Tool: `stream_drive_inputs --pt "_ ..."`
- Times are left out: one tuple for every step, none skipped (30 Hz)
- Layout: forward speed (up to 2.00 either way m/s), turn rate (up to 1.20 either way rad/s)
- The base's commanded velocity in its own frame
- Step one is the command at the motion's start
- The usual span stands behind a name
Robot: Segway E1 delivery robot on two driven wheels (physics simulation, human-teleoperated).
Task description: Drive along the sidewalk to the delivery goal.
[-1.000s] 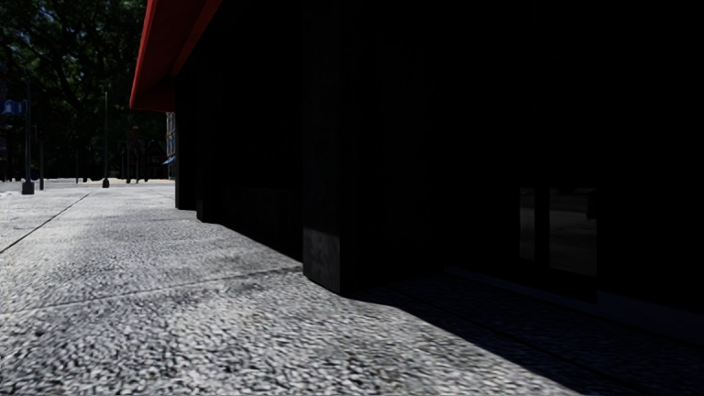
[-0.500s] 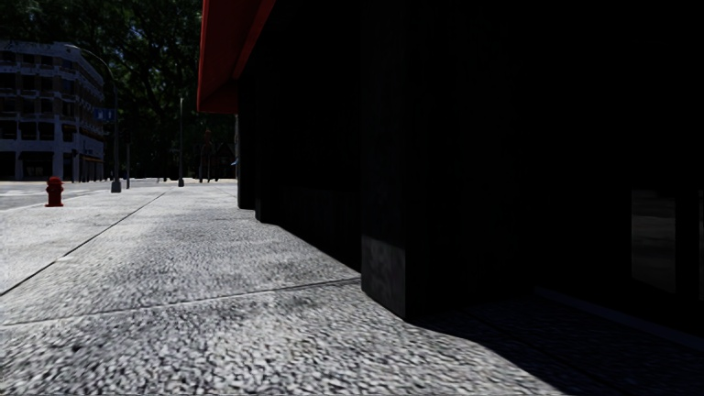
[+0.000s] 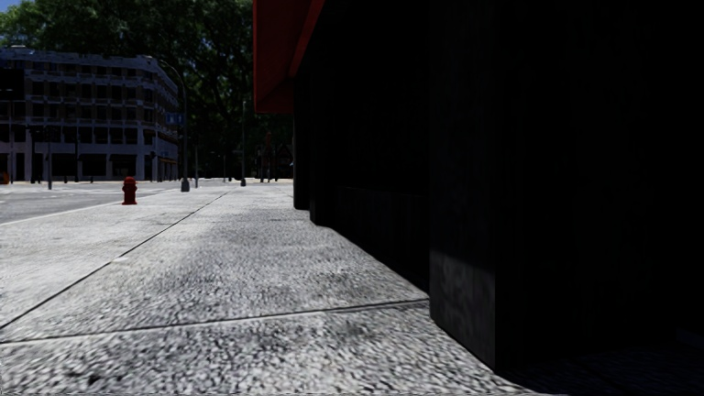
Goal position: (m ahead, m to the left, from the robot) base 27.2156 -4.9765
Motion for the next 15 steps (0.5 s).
stream_drive_inputs --pt "0.89 0.44" --pt "0.89 0.44" --pt "0.89 0.44" --pt "0.89 0.44" --pt "0.89 0.44" --pt "0.89 0.44" --pt "0.89 0.44" --pt "0.89 0.44" --pt "0.89 0.44" --pt "0.89 0.44" --pt "0.89 0.44" --pt "0.89 0.44" --pt "0.89 0.44" --pt "0.89 0.44" --pt "0.90 0.44"
